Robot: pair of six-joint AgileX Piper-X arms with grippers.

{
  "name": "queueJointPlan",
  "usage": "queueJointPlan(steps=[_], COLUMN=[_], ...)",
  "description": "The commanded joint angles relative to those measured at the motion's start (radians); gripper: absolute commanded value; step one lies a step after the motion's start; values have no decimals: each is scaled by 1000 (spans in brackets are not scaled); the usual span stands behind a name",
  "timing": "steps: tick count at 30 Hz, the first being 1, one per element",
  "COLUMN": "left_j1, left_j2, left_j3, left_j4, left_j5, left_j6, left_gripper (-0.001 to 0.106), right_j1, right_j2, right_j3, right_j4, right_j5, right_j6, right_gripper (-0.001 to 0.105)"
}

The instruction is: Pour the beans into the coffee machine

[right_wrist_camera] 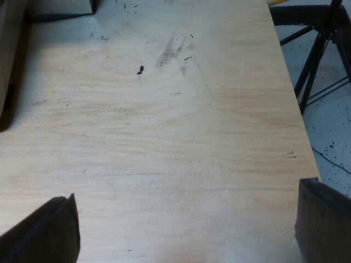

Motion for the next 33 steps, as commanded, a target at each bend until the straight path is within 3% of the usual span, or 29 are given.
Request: queueJointPlan(steps=[1, 14, 20, 24, 33], left_j1=[-2, -2, -2, -2, -2], left_j2=[-139, -136, -70, -22, 32], left_j3=[-1, -11, -97, -146, -162], left_j4=[-12, -10, 29, 27, 27], left_j5=[3, -6, -6, -6, 3], left_j6=[-15, -15, -34, -34, -34], left_gripper=[61, 61, 61, 70, 74], right_j1=[0, 0, 15, 76, 195], right_j2=[-46, -33, 35, 107, 219], right_j3=[-3, -15, -68, -118, -203], right_j4=[-1, -3, 2, 2, 0], right_j5=[-6, 0, -35, -47, -126], right_j6=[4, 4, 4, -4, -50], right_gripper=[81, 81, 81, 81, 81])
